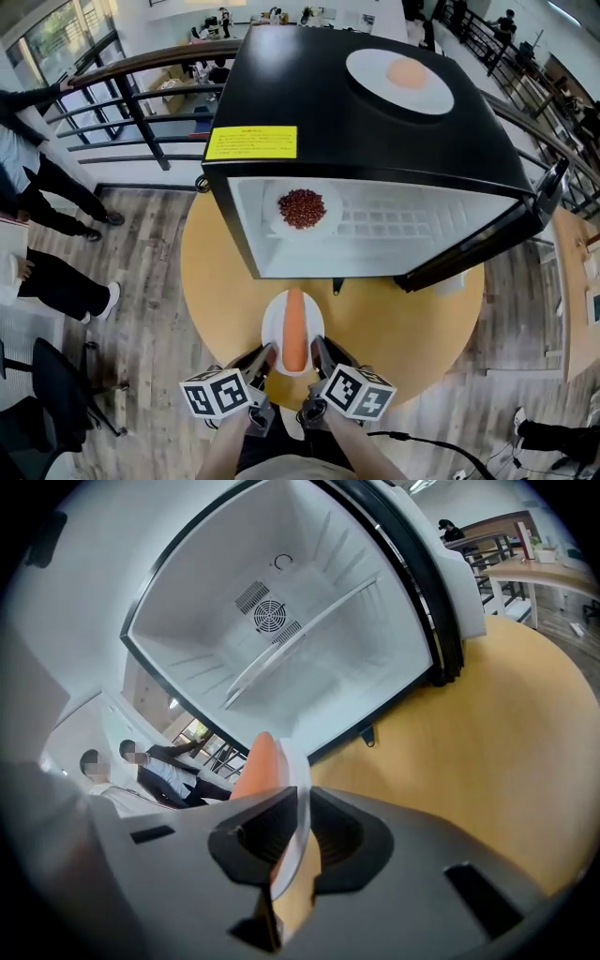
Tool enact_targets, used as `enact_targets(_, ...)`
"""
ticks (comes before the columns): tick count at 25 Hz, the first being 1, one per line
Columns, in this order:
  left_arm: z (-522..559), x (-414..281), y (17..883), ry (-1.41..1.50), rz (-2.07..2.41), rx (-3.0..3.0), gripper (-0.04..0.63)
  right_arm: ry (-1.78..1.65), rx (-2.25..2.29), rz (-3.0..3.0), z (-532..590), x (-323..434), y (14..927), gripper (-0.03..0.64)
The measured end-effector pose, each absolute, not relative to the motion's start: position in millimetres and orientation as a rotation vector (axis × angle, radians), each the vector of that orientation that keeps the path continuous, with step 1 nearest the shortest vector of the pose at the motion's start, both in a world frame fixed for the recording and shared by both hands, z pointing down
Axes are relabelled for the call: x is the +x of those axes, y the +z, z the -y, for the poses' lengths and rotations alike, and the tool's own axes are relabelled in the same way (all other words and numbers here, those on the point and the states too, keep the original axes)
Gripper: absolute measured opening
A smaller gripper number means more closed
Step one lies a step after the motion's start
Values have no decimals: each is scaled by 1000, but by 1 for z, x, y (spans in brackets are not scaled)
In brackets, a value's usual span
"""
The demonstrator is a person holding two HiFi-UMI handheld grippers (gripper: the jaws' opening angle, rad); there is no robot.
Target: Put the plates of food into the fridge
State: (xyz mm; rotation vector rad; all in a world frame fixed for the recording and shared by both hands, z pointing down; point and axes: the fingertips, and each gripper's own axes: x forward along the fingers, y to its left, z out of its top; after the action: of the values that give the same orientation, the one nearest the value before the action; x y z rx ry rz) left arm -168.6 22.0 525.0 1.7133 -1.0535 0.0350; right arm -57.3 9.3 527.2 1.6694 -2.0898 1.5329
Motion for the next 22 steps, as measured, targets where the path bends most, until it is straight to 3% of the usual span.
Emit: enact_targets(22, 37, -43, 446, -64, 1019, 1767, 40, 1636, 1715, 2286, 49, 69, 438, 36)
